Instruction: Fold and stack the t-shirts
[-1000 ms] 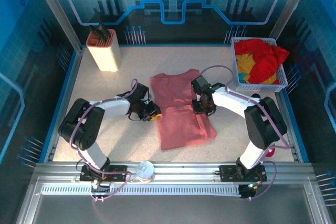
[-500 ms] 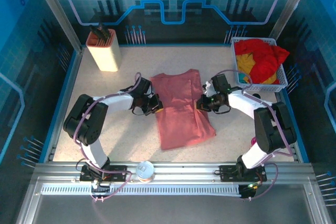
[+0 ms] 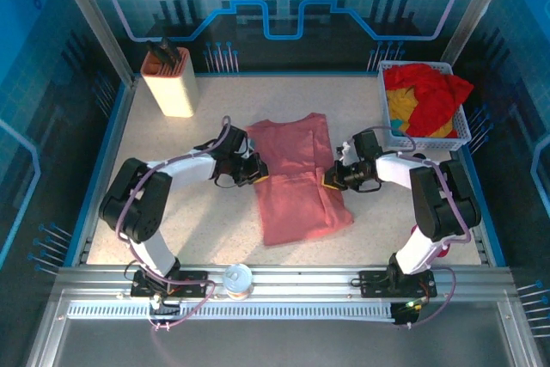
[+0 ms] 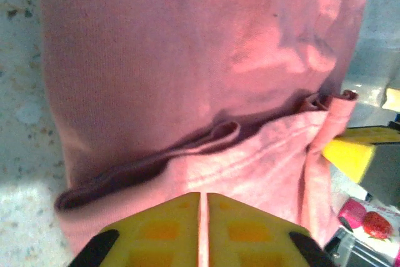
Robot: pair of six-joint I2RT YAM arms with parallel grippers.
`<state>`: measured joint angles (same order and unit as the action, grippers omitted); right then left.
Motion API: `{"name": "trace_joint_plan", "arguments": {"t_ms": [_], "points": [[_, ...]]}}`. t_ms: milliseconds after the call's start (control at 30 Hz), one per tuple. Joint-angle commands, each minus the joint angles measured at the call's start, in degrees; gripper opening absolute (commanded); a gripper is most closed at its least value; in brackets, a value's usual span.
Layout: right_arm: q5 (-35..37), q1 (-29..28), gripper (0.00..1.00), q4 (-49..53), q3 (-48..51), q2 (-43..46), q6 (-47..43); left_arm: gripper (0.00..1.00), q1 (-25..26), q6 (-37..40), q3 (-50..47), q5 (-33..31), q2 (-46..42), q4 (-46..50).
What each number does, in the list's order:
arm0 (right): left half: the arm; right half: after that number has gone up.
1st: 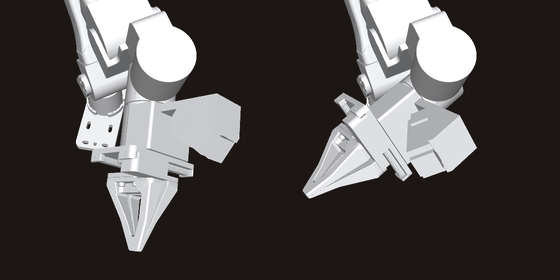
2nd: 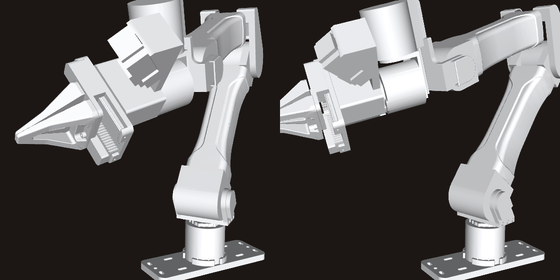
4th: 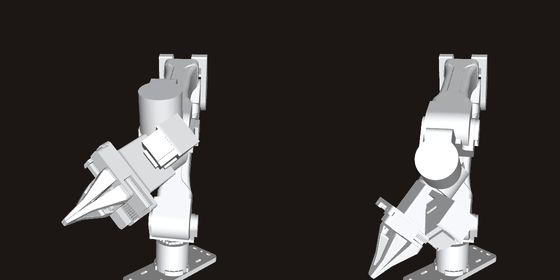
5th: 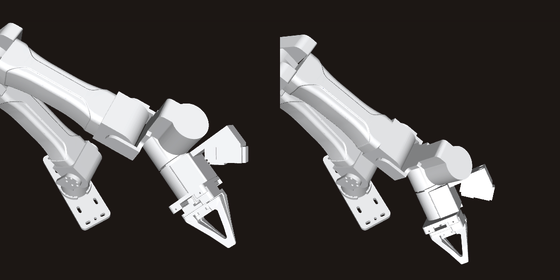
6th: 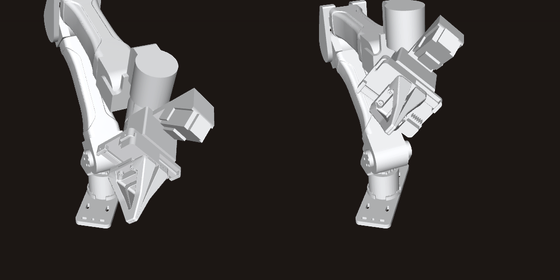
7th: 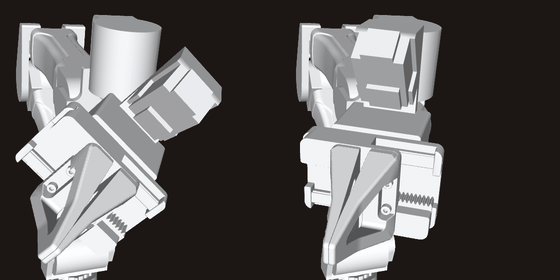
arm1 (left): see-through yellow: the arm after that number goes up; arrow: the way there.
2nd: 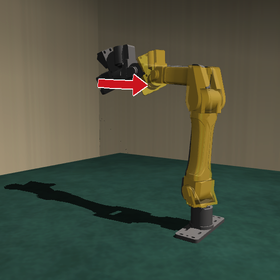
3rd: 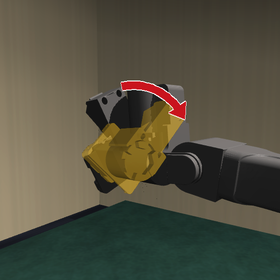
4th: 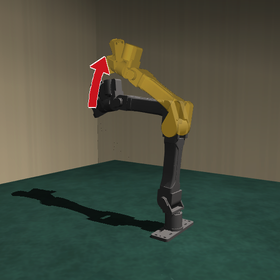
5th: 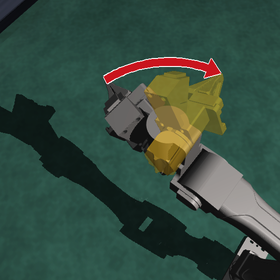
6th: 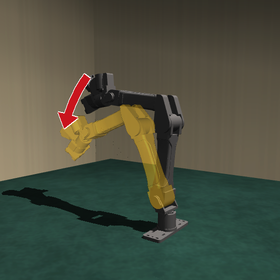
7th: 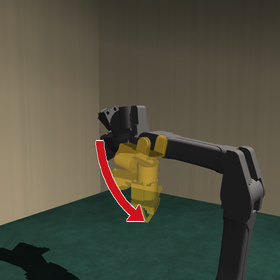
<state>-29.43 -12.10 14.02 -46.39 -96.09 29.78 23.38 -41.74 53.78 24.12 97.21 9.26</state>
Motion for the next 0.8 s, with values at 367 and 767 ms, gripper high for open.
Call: {"name": "trace_joint_plan", "arguments": {"t_ms": [367, 767], "points": [[6.29, 1.06, 0.73, 22.26, -7.35, 13.44, -6.18, 0.42, 1.29, 0.88, -6.22, 2.11, -17.99, 21.22], [13.48, 1.07, 0.69, 32.42, 5.13, 26.28, -0.65, 0.37, 14.74, -18.4, -22.08, -1.32, -27.09, 11.65]]}}
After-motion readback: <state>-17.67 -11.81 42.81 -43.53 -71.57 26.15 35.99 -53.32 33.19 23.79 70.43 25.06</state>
